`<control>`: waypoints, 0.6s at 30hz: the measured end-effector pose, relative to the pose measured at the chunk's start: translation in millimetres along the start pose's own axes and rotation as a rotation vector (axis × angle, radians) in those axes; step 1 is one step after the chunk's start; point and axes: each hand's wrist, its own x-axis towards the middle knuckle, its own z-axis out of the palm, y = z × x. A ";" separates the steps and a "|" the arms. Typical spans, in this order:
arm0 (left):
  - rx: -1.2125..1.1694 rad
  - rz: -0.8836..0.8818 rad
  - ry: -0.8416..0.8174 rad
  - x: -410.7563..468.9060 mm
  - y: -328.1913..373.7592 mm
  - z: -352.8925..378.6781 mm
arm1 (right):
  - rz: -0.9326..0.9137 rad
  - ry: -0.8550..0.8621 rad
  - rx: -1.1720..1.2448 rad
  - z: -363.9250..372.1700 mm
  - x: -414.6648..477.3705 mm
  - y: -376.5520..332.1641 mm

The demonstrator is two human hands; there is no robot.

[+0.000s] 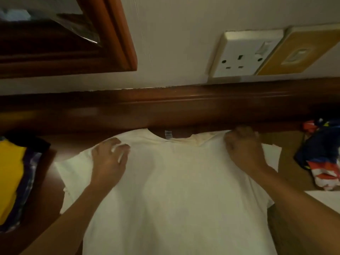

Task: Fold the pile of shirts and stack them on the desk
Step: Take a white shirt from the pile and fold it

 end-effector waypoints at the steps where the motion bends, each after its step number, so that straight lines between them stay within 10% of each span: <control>1: -0.011 0.090 -0.050 -2.0 5.7 5.9 | -0.108 -0.036 0.054 4.7 -2.7 -12.9; 7: 0.132 0.091 -0.420 9.7 13.9 22.6 | -0.136 -0.146 0.142 18.9 4.1 -53.7; 18: 0.092 -0.007 -0.452 7.2 12.2 11.9 | 0.058 -0.211 0.171 10.0 -9.1 -64.9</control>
